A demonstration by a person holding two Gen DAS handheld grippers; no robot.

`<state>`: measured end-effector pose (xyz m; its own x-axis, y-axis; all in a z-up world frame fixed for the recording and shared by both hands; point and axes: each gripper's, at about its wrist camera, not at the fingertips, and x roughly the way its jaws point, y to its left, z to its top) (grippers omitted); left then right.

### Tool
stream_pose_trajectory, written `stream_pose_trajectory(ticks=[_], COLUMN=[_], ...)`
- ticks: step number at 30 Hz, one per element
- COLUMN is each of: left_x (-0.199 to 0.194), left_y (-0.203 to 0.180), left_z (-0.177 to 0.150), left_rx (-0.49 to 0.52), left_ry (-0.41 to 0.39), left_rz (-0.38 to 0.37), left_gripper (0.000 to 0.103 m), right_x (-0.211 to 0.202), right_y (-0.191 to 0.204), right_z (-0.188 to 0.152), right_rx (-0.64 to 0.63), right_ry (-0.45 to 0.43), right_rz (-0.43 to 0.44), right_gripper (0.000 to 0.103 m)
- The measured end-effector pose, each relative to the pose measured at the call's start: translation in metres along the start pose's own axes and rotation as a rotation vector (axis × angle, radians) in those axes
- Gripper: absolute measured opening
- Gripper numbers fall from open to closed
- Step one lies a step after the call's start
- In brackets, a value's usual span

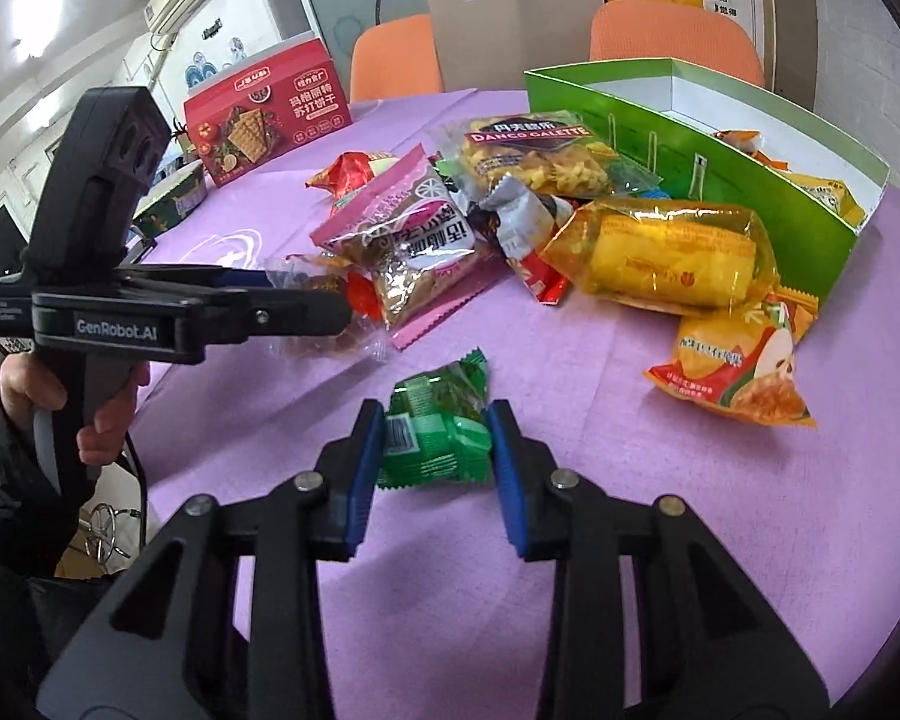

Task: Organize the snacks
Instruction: 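Grasp the green-wrapped snack with right gripper while left grasps brown candy, then lower both held snacks into the green box and open both grippers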

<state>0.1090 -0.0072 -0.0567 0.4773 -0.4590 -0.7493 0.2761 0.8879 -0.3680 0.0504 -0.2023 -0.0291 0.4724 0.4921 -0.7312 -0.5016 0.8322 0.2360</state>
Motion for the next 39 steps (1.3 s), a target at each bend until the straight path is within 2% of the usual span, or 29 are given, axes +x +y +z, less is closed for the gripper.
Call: stream_pose_trajectory(ticks=[1, 3, 7, 15, 18, 23, 28, 30, 39], left_x=[0.000, 0.001, -0.003, -0.040, -0.057, -0.066, -0.058, -0.050, 0.008], left_y=[0.000, 0.002, 0.006, -0.003, -0.014, -0.035, -0.053, -0.062, -0.074], left_z=[0.000, 0.000, -0.001, -0.003, 0.009, 0.044, 0.087, 0.104, 0.177], left_rx=[-0.002, 0.002, -0.029, -0.005, 0.018, 0.066, 0.081, 0.099, 0.058], left_ry=[-0.002, 0.002, -0.002, -0.040, -0.094, -0.159, -0.187, -0.197, -0.185], left_rz=[-0.001, -0.002, -0.030, -0.043, -0.065, -0.090, -0.142, -0.134, -0.090], left_gripper=[0.073, 0.054, 0.043, 0.042, 0.042, 0.042, 0.042, 0.042, 0.042], right_x=[0.001, 0.002, 0.003, -0.018, -0.036, -0.066, -0.083, -0.083, -0.040], right_y=[0.000, 0.002, 0.004, 0.009, 0.009, -0.003, -0.034, -0.049, -0.118], right_z=[0.001, 0.001, 0.002, 0.008, 0.018, 0.044, 0.074, 0.085, 0.117], right_rx=[-0.001, -0.008, -0.013, -0.020, -0.022, -0.029, 0.021, 0.047, 0.204], right_ry=[0.000, 0.001, 0.000, -0.050, -0.106, -0.216, -0.302, -0.319, -0.292], right_rz=[0.000, 0.002, 0.008, 0.028, 0.037, -0.031, -0.107, -0.130, -0.202], right_gripper=[0.037, 0.037, 0.032, 0.031, 0.031, 0.031, 0.031, 0.031, 0.031])
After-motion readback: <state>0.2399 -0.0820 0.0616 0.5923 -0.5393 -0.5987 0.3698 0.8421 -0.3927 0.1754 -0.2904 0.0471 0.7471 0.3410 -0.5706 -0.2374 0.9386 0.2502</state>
